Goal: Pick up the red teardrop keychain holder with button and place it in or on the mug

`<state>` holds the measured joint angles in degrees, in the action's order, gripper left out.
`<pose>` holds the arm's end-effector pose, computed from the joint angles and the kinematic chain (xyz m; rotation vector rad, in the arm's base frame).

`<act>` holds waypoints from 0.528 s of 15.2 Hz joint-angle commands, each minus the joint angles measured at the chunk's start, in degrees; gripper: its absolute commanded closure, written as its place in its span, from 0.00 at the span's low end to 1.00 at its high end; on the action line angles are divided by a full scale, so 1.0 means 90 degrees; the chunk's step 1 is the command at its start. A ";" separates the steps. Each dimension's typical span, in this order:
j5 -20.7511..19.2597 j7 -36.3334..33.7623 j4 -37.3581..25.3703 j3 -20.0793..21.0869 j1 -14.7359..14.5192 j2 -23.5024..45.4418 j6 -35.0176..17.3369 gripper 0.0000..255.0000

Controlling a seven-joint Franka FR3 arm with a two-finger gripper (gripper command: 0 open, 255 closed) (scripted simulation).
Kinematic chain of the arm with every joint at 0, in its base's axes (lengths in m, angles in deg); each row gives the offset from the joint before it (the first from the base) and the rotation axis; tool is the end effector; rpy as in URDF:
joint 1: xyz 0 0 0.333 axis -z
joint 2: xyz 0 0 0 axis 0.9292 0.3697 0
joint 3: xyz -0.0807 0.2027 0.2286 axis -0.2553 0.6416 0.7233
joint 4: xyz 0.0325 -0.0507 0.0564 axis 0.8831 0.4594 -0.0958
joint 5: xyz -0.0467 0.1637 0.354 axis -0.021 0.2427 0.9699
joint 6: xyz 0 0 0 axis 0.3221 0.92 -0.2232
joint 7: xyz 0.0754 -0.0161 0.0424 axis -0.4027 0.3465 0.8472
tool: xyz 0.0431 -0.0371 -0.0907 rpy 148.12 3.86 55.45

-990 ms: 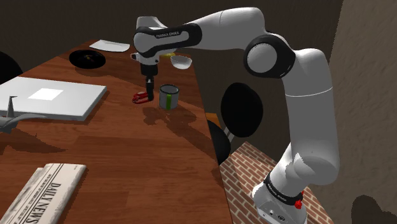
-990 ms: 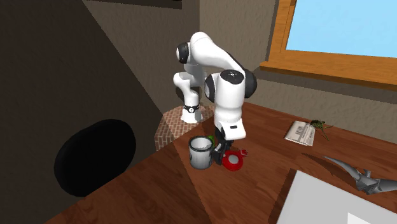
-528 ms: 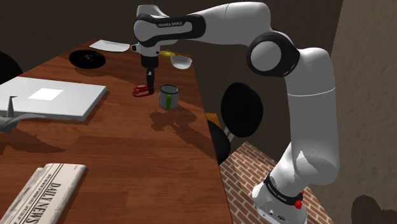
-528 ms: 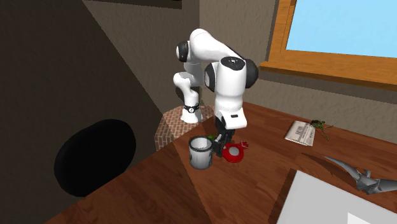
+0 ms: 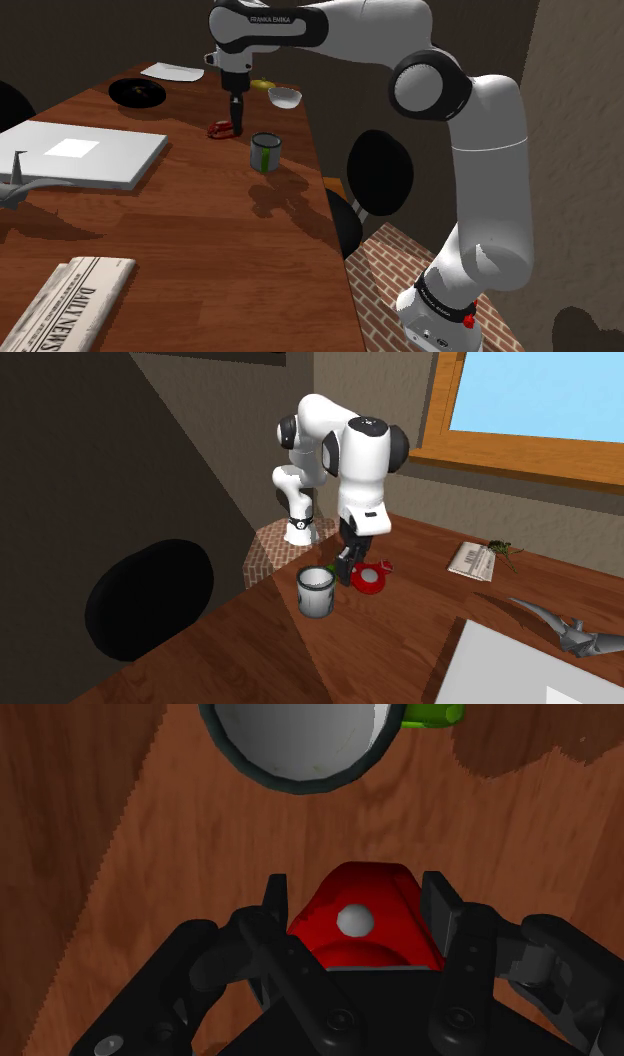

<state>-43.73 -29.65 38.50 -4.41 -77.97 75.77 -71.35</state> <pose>0.6910 0.1508 0.4498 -2.7321 -1.4412 0.1385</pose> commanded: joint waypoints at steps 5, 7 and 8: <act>-0.0002 -0.0005 -0.0622 0.0001 -0.0010 0.0060 0.0564 1.00; -0.0004 -0.0008 -0.0866 0.0001 -0.0016 0.0104 0.0764 1.00; -0.0005 -0.0009 -0.0997 0.0001 -0.0019 0.0131 0.0867 1.00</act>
<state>-43.76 -29.77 31.08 -4.39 -78.13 76.51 -64.66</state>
